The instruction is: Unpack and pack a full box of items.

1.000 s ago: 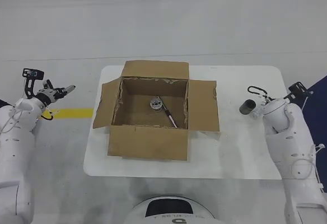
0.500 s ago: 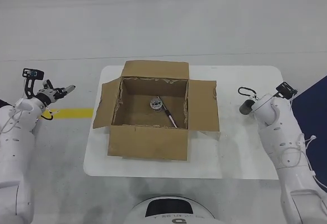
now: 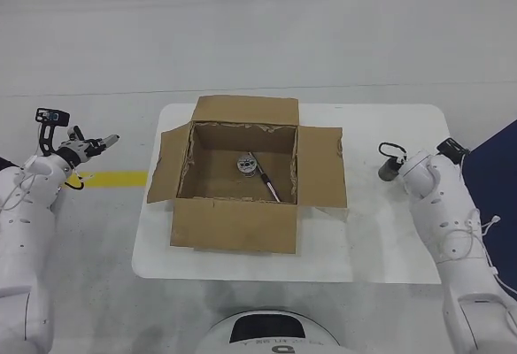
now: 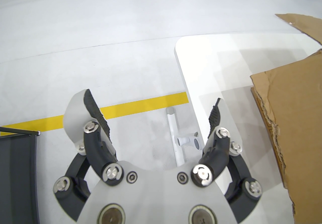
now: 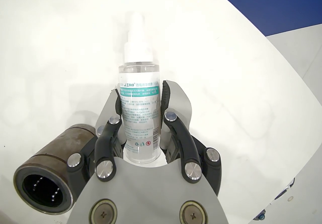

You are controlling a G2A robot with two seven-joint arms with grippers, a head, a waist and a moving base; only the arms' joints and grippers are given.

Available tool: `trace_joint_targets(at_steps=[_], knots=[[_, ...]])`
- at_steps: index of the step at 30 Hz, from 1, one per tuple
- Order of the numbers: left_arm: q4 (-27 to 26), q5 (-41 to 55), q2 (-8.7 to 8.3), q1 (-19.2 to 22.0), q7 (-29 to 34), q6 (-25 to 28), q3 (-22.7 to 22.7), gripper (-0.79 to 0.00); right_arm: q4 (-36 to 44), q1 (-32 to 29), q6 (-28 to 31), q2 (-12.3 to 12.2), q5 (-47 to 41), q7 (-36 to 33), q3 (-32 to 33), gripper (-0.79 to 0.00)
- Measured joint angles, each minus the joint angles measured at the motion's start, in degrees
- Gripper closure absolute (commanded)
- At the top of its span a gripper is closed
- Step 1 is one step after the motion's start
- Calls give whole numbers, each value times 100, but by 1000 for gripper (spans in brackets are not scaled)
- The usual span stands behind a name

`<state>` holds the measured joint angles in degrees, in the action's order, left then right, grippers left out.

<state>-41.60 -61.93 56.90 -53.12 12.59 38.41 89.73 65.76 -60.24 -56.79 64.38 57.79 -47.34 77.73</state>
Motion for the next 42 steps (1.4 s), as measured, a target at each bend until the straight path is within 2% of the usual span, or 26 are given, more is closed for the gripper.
trace_joint_targets(at_steps=[1,7,10,16,21,24,28,31,42], knots=[[0,0,0,0,0,0,0,-785,6,-8,14,-2,8,-13,15,0],[0,0,0,0,0,0,0,-785,179,-98,89,-13,-81,-60,186,0],[0,0,0,0,0,0,0,-785,501,-212,101,-28,-417,72,545,0],[0,0,0,0,0,0,0,-785,1952,-1039,618,7,-2154,699,1940,0],[0,0,0,0,0,0,0,-785,3149,-2055,1843,138,-4003,969,2719,0],[0,0,0,0,0,0,0,-785,3547,-2471,2408,187,-4781,889,2780,0],[0,0,0,0,0,0,0,-785,3814,-2563,2614,231,-5034,954,2372,0],[0,0,0,0,0,0,0,-785,3849,-2542,2591,250,-5267,1015,2259,0],[0,0,0,0,0,0,0,-785,3839,-2544,2579,251,-5271,1033,2263,0]])
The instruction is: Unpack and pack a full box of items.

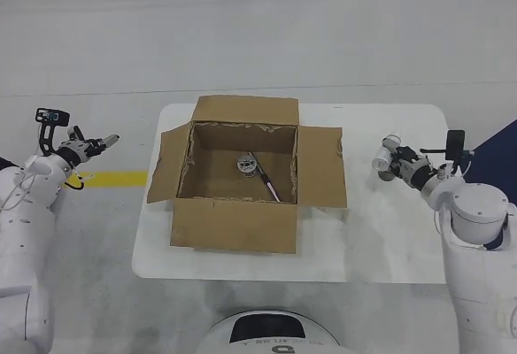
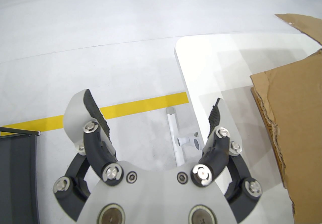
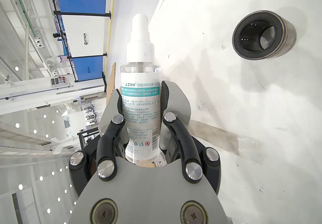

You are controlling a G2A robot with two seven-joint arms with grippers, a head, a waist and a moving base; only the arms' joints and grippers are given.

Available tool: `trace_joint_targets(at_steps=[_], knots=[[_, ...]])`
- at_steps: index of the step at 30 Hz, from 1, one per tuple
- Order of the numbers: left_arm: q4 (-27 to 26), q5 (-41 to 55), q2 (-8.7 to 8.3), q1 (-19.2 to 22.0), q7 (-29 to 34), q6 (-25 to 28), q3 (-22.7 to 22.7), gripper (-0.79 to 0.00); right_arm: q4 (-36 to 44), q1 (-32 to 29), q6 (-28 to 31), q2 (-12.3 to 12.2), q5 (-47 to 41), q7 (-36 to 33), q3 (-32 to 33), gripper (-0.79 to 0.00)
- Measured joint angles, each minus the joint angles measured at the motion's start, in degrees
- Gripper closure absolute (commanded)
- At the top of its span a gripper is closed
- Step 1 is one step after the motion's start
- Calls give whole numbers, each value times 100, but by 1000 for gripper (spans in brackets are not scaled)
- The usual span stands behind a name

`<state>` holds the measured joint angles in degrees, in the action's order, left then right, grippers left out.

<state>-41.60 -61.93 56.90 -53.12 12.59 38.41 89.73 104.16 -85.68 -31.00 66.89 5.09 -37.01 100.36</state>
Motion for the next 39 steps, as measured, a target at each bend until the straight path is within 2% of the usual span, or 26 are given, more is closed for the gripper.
trace_joint_targets(at_steps=[3,6,12,18,27,28,30,31,34,36,38,39], knots=[[0,0,0,0,0,0,0,-785,109,24,243,-13,241,-12,-259,0],[0,0,0,0,0,0,0,-785,464,190,492,-45,1046,-119,-834,0],[0,0,0,0,0,0,0,-785,854,941,807,-25,2512,-642,-2468,0],[0,0,0,0,0,0,0,-785,636,1782,800,107,4259,-904,-4155,0],[0,0,0,0,0,0,0,-785,-138,2761,965,420,5334,-1521,-5709,0],[0,0,0,0,0,0,0,-785,-228,2836,954,454,5444,-1563,-5823,-83],[0,0,0,0,0,0,0,-785,-446,2992,889,537,5630,-1671,-6053,-299],[0,0,0,0,0,0,0,-785,-536,3058,865,573,5697,-1725,-6141,-345],[0,0,0,0,0,0,0,-785,-768,3247,791,691,5877,-1870,-6380,-388],[0,0,0,0,0,0,0,-785,-880,3328,759,767,5891,-1929,-6484,-446],[0,0,0,0,0,0,0,-785,-982,3379,753,836,5886,-1948,-6567,-606],[0,0,0,0,0,0,0,-785,-1025,3397,750,863,5900,-1948,-6600,-650]])
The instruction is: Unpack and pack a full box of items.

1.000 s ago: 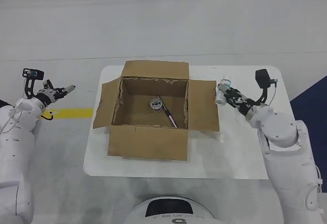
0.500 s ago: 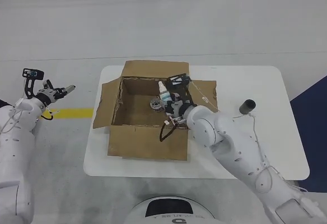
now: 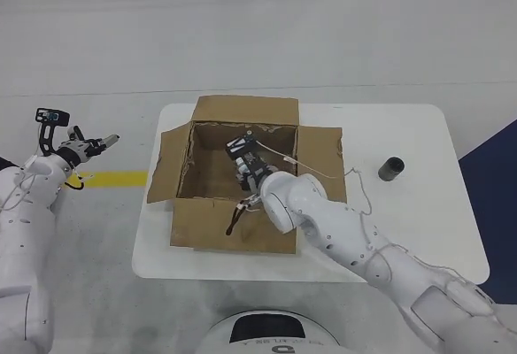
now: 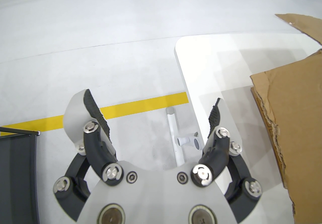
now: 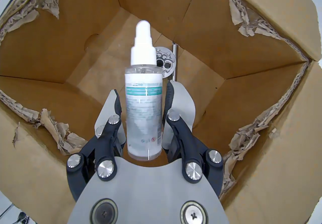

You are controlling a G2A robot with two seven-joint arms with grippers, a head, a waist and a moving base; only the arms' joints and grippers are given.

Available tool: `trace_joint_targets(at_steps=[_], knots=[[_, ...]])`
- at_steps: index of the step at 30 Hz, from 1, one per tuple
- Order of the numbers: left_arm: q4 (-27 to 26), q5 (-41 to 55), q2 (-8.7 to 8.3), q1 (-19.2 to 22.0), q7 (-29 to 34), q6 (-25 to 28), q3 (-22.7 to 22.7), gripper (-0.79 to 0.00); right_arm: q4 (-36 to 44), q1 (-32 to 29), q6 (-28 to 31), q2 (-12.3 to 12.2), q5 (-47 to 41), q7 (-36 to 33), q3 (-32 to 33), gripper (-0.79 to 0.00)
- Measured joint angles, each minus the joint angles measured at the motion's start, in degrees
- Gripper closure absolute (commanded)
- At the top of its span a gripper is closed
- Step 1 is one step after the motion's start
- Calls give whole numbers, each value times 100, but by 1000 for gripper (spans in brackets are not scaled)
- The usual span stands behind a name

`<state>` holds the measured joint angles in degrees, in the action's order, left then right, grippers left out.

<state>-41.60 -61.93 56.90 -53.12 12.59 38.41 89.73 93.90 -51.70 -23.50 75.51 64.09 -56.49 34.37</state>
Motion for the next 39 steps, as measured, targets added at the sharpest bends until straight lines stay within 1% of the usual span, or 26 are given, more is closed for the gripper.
trace_joint_targets(at_steps=[1,2,6,7,10,13,15,18,21,22,24,25,26,27,29,30,31,33,36,39], knots=[[0,0,0,0,0,0,0,-785,-52,22,-8,34,27,0,-37,-702],[0,0,0,0,0,0,0,-785,-83,36,-18,57,48,0,-56,-708],[0,0,0,0,0,0,0,-785,-44,25,-31,116,101,38,-27,-680],[0,0,0,0,0,0,0,-785,11,3,-42,115,118,55,20,-683],[0,0,0,0,0,0,0,-785,394,-171,-70,60,89,167,345,-693],[0,0,0,0,0,0,0,-785,1005,-549,-66,-82,12,332,965,-693],[0,0,0,0,0,0,0,-785,1510,-940,-26,-209,2,449,1540,-693],[0,0,0,0,0,0,0,-785,2175,-1614,29,-378,-84,634,2469,-717],[0,0,0,0,0,0,0,-785,2577,-2255,-3,-481,-306,850,3372,-739],[0,0,0,0,0,0,0,-785,2632,-2413,-8,-499,-413,915,3612,-739],[0,0,0,0,0,0,0,-785,2660,-2712,-84,-526,-585,1074,4092,-763],[0,0,0,0,0,0,0,-785,2653,-2812,-160,-532,-616,1139,4256,-733],[0,0,0,0,0,0,0,-785,2613,-2917,-321,-532,-666,1201,4449,-662],[0,0,0,0,0,0,0,-785,2558,-2964,-507,-527,-716,1217,4580,-622],[0,0,0,0,0,0,0,-785,2342,-2956,-1038,-511,-903,1118,4862,-502],[0,0,0,0,0,0,0,-785,2214,-2917,-1276,-505,-1002,1056,4995,-459],[0,0,0,0,0,0,0,-785,2078,-2875,-1509,-501,-1080,1008,5125,-496],[0,0,0,0,0,0,0,-785,1806,-2811,-1976,-494,-1173,963,5375,-502],[0,0,0,0,0,0,0,-785,1509,-2836,-2369,-502,-1172,882,5625,-517],[0,0,0,0,0,0,0,-785,1119,-2783,-2663,-542,-861,600,5737,-413]])
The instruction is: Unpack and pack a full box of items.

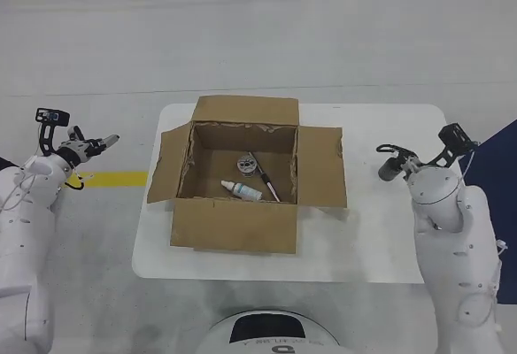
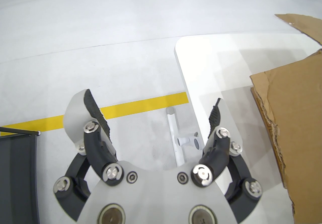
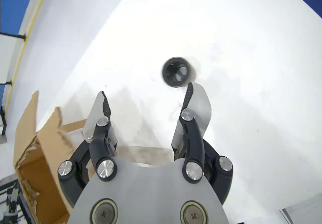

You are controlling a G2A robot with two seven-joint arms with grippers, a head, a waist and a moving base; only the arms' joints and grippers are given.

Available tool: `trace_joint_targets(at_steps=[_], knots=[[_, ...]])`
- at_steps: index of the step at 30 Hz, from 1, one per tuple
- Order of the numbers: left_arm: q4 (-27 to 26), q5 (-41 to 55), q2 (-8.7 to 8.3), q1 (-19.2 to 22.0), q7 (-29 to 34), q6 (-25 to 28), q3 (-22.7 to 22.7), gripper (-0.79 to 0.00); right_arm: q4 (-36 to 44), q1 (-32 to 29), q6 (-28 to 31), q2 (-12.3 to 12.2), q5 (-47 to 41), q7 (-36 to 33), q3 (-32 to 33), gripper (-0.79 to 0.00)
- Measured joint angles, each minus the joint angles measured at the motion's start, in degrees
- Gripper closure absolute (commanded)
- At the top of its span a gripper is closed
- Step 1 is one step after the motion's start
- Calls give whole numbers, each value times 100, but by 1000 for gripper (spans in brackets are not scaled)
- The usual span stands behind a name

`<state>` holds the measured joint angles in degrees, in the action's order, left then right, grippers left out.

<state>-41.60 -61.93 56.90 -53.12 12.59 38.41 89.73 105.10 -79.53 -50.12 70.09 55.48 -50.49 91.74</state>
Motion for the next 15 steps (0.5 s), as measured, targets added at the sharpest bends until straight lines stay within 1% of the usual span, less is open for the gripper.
trace_joint_targets(at_steps=[1,2,4,11,15], knots=[[0,0,0,0,0,0,0,-785,-123,58,-28,-15,108,-142,0,-379],[0,0,0,0,0,0,0,-785,-286,147,-24,-34,221,-306,6,-366],[0,0,0,0,0,0,0,-785,-547,279,37,-46,274,-420,20,-342],[0,0,0,0,0,0,0,-785,-1242,706,270,-51,350,-636,-148,-329],[0,0,0,0,0,0,0,-785,-1733,986,168,-30,488,-533,-231,-326]])
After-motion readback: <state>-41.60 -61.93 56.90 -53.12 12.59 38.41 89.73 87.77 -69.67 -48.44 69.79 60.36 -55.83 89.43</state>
